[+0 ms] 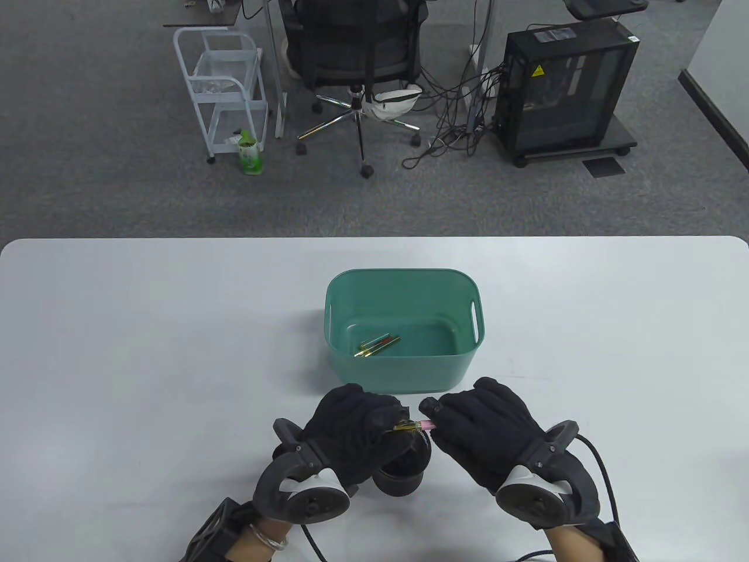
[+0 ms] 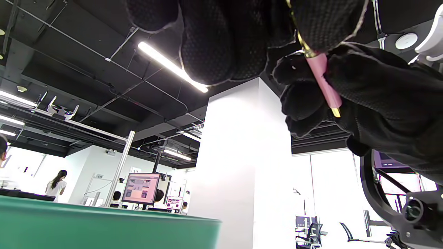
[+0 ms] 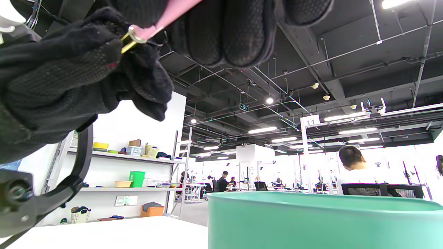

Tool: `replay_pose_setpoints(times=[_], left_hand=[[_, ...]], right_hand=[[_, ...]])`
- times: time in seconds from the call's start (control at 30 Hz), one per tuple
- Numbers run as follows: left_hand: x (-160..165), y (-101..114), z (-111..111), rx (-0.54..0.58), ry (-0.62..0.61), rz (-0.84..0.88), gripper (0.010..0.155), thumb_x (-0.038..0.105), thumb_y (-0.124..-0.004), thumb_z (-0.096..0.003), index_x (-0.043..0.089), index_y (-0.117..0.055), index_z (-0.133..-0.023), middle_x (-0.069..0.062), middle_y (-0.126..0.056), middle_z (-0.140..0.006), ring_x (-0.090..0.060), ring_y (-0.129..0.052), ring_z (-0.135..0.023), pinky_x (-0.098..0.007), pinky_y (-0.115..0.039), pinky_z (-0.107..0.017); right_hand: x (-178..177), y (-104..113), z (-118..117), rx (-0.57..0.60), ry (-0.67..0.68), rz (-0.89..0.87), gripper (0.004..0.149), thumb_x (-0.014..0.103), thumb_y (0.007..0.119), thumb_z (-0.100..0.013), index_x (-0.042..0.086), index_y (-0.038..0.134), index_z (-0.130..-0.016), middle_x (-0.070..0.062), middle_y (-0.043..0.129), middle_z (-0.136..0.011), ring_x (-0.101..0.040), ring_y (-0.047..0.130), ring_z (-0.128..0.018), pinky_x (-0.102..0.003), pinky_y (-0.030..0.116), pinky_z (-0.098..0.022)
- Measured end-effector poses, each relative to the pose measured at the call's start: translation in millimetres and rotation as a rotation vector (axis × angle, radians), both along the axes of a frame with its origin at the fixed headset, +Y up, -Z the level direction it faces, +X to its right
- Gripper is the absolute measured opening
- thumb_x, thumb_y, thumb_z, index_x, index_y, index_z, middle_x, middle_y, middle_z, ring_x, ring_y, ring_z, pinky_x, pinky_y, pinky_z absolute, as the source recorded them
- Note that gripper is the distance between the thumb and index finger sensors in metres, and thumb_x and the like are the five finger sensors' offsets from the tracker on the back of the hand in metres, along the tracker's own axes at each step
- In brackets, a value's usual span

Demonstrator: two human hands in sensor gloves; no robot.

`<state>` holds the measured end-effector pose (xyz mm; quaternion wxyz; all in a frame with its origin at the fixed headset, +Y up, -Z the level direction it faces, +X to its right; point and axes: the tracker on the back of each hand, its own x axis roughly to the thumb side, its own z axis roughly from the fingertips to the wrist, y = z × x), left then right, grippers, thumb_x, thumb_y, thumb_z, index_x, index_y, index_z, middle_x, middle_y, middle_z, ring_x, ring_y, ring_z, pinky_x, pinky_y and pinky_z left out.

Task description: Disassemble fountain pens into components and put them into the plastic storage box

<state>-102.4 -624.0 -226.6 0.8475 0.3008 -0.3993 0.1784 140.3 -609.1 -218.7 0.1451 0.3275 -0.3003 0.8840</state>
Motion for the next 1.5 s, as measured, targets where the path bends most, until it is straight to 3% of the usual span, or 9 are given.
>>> replay_pose_setpoints(times=[0.4, 1.17, 1.5], left_hand=[[-1.0, -0.4, -0.4, -0.008, -0.008, 0.007, 0.044, 0.05, -0.068, -0.0648, 0.015, -0.08, -0.089, -0.005, -0.098, -0.08, -0.021, -0.098, -0.066, -0.048, -0.068, -0.072], [-3.1, 0.2, -2.6, -0.019, -0.018, 0.032, 0.052, 0.051, -0.057, -0.0657, 0.014, -0.094, -0.067, -0.001, -0.107, -0.052, -0.019, -0.104, -0.042, -0.045, -0.077, -0.061], [-5.9, 1.1, -3.6, -0.026, -0.012, 0.047, 0.05, 0.051, -0.061, -0.0655, 0.013, -0.091, -0.077, -0.002, -0.106, -0.061, -0.02, -0.103, -0.051, -0.046, -0.074, -0.065]], right_hand=[[-1.3, -0.6, -0.4, -0.006, 0.005, 0.006, 0.045, 0.047, 0.067, -0.058, 0.03, 0.08, -0.097, 0.006, 0.085, -0.089, -0.014, 0.087, -0.079, -0.048, 0.061, -0.076], [-2.9, -1.1, 0.7, -0.005, 0.009, 0.008, 0.045, 0.047, 0.067, -0.058, 0.031, 0.08, -0.097, 0.006, 0.085, -0.089, -0.014, 0.087, -0.079, -0.048, 0.061, -0.076], [1.7, 1.1, 0.1, 0.006, -0.008, -0.004, 0.045, 0.047, 0.067, -0.058, 0.031, 0.08, -0.097, 0.006, 0.085, -0.089, -0.014, 0.087, -0.079, -0.048, 0.061, -0.076]])
